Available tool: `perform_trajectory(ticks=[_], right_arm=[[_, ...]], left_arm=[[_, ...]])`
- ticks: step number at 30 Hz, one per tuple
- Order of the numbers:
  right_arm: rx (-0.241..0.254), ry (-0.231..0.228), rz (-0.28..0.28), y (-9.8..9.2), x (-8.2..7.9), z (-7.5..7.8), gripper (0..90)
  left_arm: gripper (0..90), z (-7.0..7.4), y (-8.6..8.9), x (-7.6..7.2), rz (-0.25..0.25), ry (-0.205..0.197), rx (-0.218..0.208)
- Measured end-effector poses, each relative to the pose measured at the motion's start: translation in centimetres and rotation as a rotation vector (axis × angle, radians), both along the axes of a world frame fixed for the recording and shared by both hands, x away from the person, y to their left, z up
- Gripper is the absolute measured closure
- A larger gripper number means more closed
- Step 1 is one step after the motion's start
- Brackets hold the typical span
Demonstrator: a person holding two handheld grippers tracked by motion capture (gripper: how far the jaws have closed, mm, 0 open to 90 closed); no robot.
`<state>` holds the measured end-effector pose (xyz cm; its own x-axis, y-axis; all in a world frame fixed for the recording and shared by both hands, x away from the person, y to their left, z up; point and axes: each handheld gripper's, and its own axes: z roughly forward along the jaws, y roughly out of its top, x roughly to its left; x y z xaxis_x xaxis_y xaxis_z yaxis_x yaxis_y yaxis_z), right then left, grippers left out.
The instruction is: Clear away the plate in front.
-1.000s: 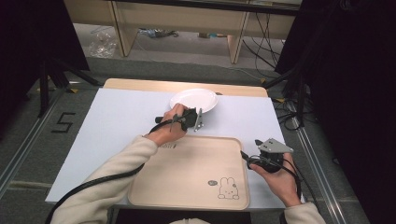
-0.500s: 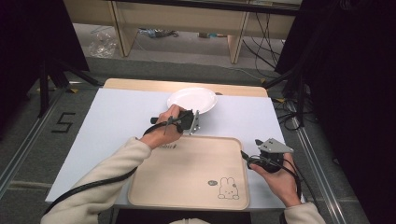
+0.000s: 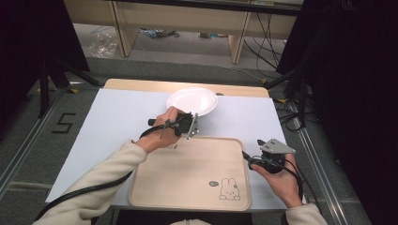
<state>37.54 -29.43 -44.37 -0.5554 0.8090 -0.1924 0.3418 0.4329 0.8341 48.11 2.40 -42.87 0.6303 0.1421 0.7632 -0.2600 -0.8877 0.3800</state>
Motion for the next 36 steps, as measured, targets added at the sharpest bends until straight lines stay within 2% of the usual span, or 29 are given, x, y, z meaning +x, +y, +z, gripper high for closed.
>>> perform_trajectory(ticks=[5, 6, 23, 24, 36], right_arm=[[0.000, -0.003, -0.001, 0.0, 0.0, 0.0, 26.9], [0.000, -0.002, -0.001, 0.0, 0.0, 0.0, 26.9], [-0.003, -0.002, -0.002, 0.0, 0.0, 0.0, 26.9], [-0.003, -0.002, -0.002, 0.0, 0.0, 0.0, 26.9], [-0.005, -0.002, -0.004, 0.0, 0.0, 0.0, 26.9]], left_arm=[[88.0, 0.1, 0.1, -0.5, -0.009, -0.004, -0.010], [88.0, 0.4, 0.2, -0.6, -0.002, -0.014, 0.035], [88.0, 0.8, 0.7, -1.9, -0.017, -0.029, 0.024], [88.0, 0.8, 0.8, -2.1, -0.017, -0.031, 0.035], [88.0, 1.1, 1.3, -3.1, -0.026, -0.046, 0.034]])
